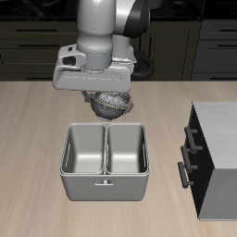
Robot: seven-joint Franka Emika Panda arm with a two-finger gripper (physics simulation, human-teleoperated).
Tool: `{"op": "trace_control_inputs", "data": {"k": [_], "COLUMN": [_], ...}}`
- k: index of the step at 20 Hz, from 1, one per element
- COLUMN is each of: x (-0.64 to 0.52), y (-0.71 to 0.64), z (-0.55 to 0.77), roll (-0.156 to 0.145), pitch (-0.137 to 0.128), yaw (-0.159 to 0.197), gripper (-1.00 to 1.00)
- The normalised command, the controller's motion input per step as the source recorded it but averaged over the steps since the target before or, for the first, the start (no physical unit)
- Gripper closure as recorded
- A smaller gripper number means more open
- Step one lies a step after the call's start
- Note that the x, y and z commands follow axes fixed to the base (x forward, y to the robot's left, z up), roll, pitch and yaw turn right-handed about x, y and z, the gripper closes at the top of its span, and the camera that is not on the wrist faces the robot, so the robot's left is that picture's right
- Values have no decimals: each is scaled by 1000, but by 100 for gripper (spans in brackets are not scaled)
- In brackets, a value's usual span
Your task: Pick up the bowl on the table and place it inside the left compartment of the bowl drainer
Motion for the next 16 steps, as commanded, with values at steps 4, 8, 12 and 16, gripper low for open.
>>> {"op": "trace_control_inputs", "data": {"k": [4,8,12,16], "x": [2,41,61,37], "y": [-42,85,169,60], "z": [-49,-43,-61,-30], "roll": [-10,1,26,5], "pitch": [10,10,5,8], "yaw": [-3,8,11,0], "gripper": [100,100,100,100]}}
